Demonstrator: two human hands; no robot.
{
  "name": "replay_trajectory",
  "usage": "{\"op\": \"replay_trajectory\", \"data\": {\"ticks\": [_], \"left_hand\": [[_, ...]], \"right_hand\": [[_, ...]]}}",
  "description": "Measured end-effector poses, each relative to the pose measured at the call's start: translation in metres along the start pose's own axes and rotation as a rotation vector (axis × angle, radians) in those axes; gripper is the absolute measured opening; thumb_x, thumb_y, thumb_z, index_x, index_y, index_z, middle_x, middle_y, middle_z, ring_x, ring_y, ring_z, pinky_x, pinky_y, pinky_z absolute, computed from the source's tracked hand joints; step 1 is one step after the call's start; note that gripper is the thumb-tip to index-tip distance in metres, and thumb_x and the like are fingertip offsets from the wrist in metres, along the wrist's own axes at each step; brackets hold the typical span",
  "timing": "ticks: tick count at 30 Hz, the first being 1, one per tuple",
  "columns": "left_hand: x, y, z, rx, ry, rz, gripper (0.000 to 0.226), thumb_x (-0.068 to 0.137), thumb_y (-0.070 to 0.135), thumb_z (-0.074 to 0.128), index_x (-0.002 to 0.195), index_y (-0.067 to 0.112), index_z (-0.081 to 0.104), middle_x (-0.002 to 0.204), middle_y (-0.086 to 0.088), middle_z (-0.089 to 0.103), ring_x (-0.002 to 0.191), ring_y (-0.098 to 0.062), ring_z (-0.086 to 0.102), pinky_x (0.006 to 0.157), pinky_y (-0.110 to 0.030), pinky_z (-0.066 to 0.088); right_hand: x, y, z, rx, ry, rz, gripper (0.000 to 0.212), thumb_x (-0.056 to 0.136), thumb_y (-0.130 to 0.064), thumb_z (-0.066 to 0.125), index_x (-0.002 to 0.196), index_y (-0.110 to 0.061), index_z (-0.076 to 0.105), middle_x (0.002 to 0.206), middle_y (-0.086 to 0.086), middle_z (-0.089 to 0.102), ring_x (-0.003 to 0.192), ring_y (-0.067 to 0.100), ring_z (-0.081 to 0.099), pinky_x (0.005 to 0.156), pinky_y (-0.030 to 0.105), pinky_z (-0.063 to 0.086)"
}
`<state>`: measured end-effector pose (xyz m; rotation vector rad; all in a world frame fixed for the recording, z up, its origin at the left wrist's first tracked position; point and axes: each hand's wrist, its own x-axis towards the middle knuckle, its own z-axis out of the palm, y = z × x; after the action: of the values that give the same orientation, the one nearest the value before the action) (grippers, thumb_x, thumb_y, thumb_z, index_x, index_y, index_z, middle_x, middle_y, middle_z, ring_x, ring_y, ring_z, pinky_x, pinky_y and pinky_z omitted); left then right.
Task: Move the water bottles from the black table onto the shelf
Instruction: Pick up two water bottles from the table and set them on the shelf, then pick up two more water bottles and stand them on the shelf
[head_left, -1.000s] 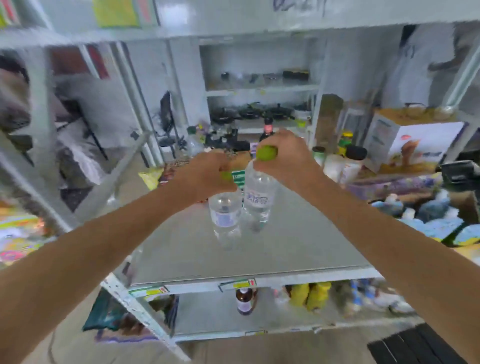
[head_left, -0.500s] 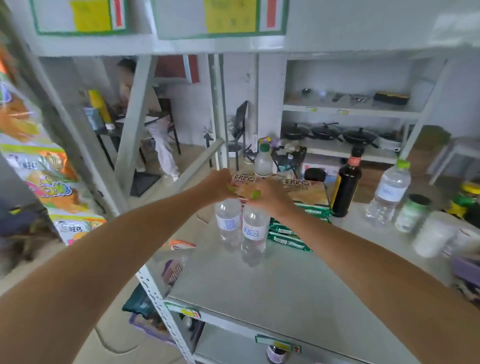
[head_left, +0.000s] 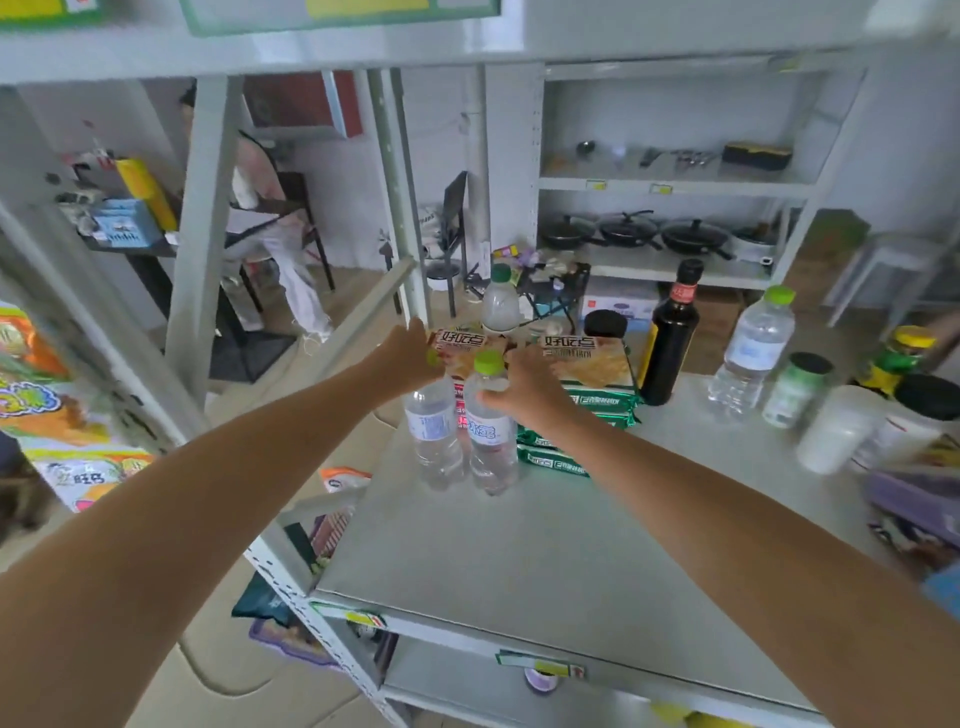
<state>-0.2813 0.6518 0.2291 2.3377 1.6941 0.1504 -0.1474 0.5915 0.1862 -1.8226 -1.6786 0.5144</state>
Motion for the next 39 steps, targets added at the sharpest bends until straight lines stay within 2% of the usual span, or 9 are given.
{"op": "replay_trajectory", "data": {"ticks": [2,5,9,13,21,26,30,35,39], "left_hand": [[-0.005,0.0,0.003,0.111,0.036,0.006,0.058,0.088,0.028,0.056,0.13,-0.005,0.032,0.128,-0.027,0.044,0.118,-0.039,0.046,0.091,-0.042,0.047],[-0.023,0.019,0.01,0.227,0.138,0.045,0.052,0.092,0.033,0.046,0.128,-0.003,0.035,0.132,-0.026,0.039,0.125,-0.04,0.036,0.099,-0.05,0.041],[-0.048,0.076,0.032,0.347,0.258,0.412,0.043,0.093,0.031,0.042,0.123,0.0,0.042,0.129,-0.025,0.044,0.122,-0.04,0.04,0.097,-0.05,0.045],[-0.082,0.154,0.074,0.321,0.093,0.689,0.044,0.091,0.029,0.045,0.123,-0.001,0.041,0.128,-0.025,0.043,0.122,-0.04,0.037,0.097,-0.048,0.043],[-0.201,0.296,0.182,0.407,-0.278,1.146,0.043,0.09,0.028,0.048,0.123,0.003,0.041,0.131,-0.018,0.04,0.126,-0.034,0.036,0.094,-0.046,0.044],[-0.291,0.375,0.234,0.449,-0.337,1.443,0.041,0.088,0.029,0.051,0.119,0.003,0.044,0.123,-0.018,0.048,0.116,-0.035,0.047,0.088,-0.042,0.045],[-0.355,0.419,0.288,0.506,-0.437,1.52,0.037,0.085,0.027,0.054,0.112,0.001,0.048,0.118,-0.019,0.052,0.112,-0.037,0.052,0.09,-0.046,0.048],[-0.426,0.446,0.35,0.67,-0.56,1.618,0.05,0.088,0.031,0.052,0.13,0.007,0.037,0.128,-0.019,0.047,0.117,-0.037,0.05,0.091,-0.047,0.046],[-0.463,0.451,0.386,0.751,-0.648,1.644,0.049,0.088,0.022,0.048,0.135,0.016,0.036,0.126,-0.018,0.051,0.114,-0.039,0.053,0.089,-0.045,0.047]], "right_hand": [[-0.016,0.009,0.005,-0.002,0.0,0.071,0.051,0.084,-0.02,0.067,0.123,0.002,0.044,0.129,0.021,0.041,0.106,0.03,0.052,0.082,0.031,0.041],[-0.054,0.024,0.011,-0.009,0.034,0.189,0.05,0.09,-0.023,0.059,0.126,0.005,0.038,0.13,0.022,0.039,0.114,0.031,0.048,0.092,0.035,0.043],[-0.106,0.053,0.011,-0.013,0.142,0.33,0.042,0.092,-0.025,0.054,0.124,0.001,0.043,0.128,0.018,0.043,0.115,0.031,0.052,0.089,0.039,0.046],[-0.168,0.092,-0.019,-0.039,0.221,0.559,0.044,0.094,-0.027,0.049,0.129,-0.003,0.04,0.132,0.016,0.04,0.11,0.032,0.058,0.087,0.039,0.049],[-0.37,0.202,-0.099,-0.031,0.346,1.085,0.052,0.094,-0.025,0.047,0.136,0.001,0.032,0.141,0.018,0.035,0.124,0.035,0.047,0.101,0.044,0.042],[-0.523,0.245,-0.124,-0.018,0.461,1.372,0.041,0.092,-0.022,0.05,0.126,0.001,0.042,0.13,0.02,0.046,0.118,0.037,0.052,0.094,0.041,0.046],[-0.627,0.27,-0.126,-0.103,0.374,1.479,0.038,0.09,-0.019,0.05,0.122,0.0,0.05,0.106,0.015,0.05,0.117,0.035,0.053,0.094,0.04,0.046],[-0.715,0.283,-0.102,-0.02,0.189,1.57,0.053,0.086,-0.04,0.057,0.128,-0.011,0.045,0.135,0.015,0.044,0.126,0.034,0.045,0.102,0.043,0.043],[-0.753,0.292,-0.08,0.054,0.098,1.575,0.061,0.084,-0.037,0.056,0.139,-0.021,0.034,0.14,0.017,0.037,0.129,0.038,0.042,0.106,0.044,0.039]]}}
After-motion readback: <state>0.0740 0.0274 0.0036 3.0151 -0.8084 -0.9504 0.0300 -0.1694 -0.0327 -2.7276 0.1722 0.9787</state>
